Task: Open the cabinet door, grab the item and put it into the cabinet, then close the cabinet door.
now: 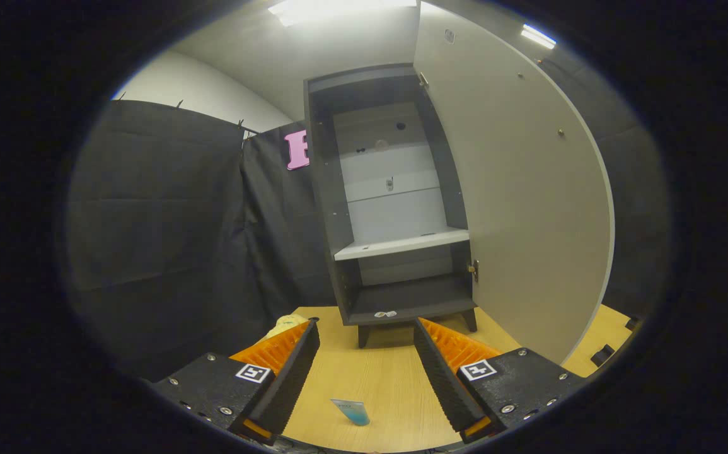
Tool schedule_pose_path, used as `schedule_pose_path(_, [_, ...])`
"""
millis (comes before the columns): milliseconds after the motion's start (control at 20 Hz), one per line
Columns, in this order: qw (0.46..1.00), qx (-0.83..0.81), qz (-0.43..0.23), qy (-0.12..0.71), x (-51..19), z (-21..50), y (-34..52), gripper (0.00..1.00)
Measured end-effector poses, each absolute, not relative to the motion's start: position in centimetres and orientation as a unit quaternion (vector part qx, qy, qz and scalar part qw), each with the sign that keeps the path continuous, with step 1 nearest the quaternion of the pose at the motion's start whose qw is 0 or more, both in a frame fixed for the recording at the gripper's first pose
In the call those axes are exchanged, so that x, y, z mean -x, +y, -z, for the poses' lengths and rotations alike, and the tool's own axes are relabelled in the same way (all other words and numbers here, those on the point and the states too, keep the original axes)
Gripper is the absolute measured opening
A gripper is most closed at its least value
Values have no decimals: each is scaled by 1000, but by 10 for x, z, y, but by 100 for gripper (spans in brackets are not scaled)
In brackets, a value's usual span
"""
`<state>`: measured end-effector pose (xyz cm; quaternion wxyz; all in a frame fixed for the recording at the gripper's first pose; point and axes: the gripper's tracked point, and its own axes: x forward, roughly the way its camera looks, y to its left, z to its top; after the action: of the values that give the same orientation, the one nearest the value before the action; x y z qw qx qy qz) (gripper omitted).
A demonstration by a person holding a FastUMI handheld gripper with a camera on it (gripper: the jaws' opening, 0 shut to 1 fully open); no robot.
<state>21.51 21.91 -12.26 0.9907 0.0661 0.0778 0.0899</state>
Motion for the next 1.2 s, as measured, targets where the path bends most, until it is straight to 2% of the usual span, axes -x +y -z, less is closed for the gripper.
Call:
schedule_pose_path(450, [983, -34, -107, 145, -213, 217, 260, 94])
schedule_pose_path(900, [969, -6, -96, 228, -218, 299, 271, 94])
schedule_pose_path(1200, [955, 8, -86, 285, -221, 345, 276, 88])
